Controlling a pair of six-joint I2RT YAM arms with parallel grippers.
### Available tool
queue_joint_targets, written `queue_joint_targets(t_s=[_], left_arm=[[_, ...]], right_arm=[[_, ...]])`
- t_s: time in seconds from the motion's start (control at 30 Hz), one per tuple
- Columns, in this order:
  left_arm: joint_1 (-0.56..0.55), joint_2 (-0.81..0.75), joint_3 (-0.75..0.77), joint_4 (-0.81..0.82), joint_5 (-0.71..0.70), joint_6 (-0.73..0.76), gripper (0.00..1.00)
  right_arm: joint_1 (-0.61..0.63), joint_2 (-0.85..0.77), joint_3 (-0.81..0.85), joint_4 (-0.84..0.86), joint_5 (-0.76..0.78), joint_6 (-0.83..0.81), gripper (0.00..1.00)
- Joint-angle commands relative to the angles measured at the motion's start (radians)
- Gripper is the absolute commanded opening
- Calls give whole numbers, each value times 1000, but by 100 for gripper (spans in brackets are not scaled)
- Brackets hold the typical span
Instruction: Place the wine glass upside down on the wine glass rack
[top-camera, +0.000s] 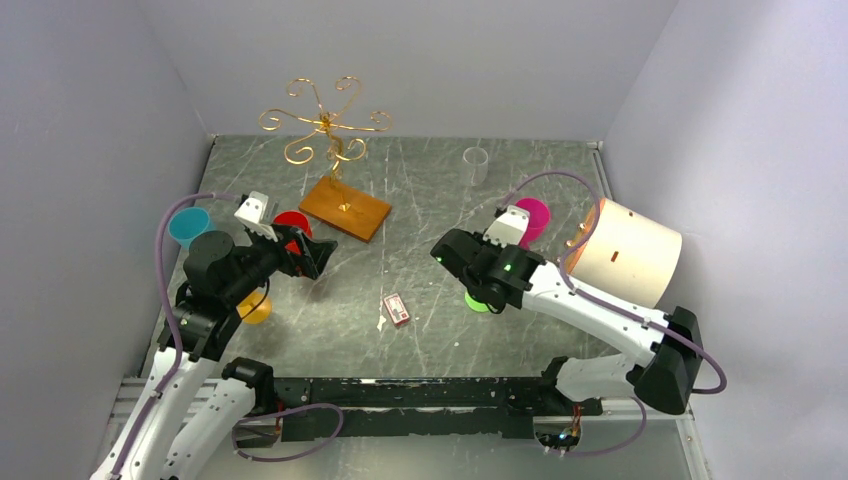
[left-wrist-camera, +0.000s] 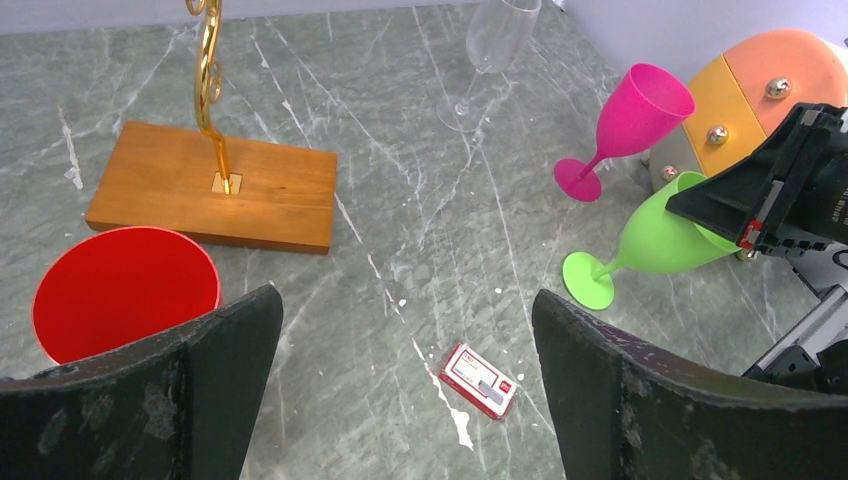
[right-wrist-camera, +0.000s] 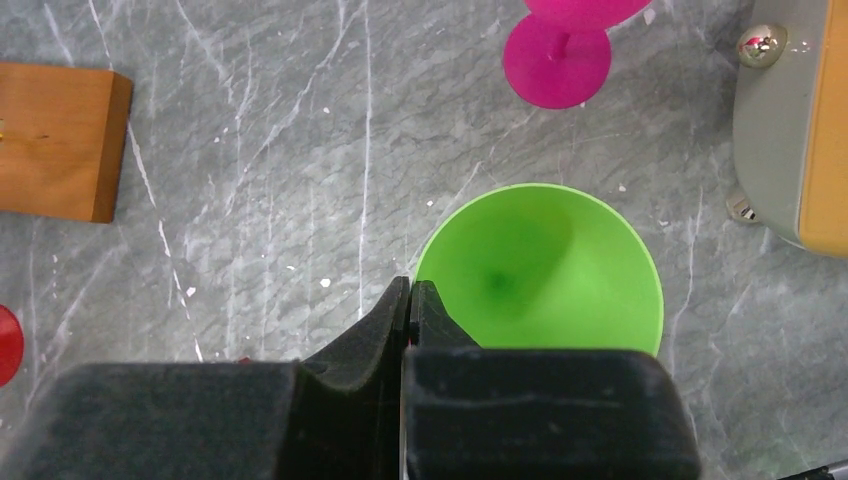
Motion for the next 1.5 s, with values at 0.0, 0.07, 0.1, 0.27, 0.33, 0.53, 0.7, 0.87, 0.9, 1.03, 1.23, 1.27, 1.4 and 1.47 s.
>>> queue_joint_targets(t_s=[0.0,0.07,0.1,0.27,0.33,0.53,0.7,0.87,0.9,1.03,1.23,1.27,1.4,1.47], left_arm=[[-6,-12,-10,11,-2,8,99],[-6,-15,-18,22,4,5,98],[-6,-16,-20,29,8,5,98],[-6,-28,-49,95,54,48,95],[-6,-36,-66,141,103,52,95],[-6,-14,-77,208,234,47,94],[-6,-30,-135,366,486,122,91],[-6,-65,-147,398,585,317,91],[-6,-64,-137,377,595,379,90],[-6,-34,-92,290,669,609,85],[-6,59,-32,56,757,1006,76],[-6,68,-25,34,762,1044,74],[-6,86,-10,-27,786,1143,67],[-6,93,-9,-40,765,1165,66]], right_arm=[[-4,-33,10,-12,38,8,0],[-4,-44,20,-6,39,-12,0],[-4,-50,21,6,35,-33,0],[-4,-108,15,88,13,-145,0],[-3,-136,19,119,4,-190,0],[-3,-262,-47,334,-106,-362,0],[-3,-319,-60,524,-340,-542,0],[-3,-343,-58,599,-554,-617,0],[-3,-348,-52,608,-586,-623,0],[-3,-359,-35,643,-709,-625,0],[-3,-364,-1,668,-823,-626,0],[-2,-366,6,669,-836,-627,0],[-2,-384,12,679,-837,-626,0],[-3,-389,11,688,-819,-620,0]])
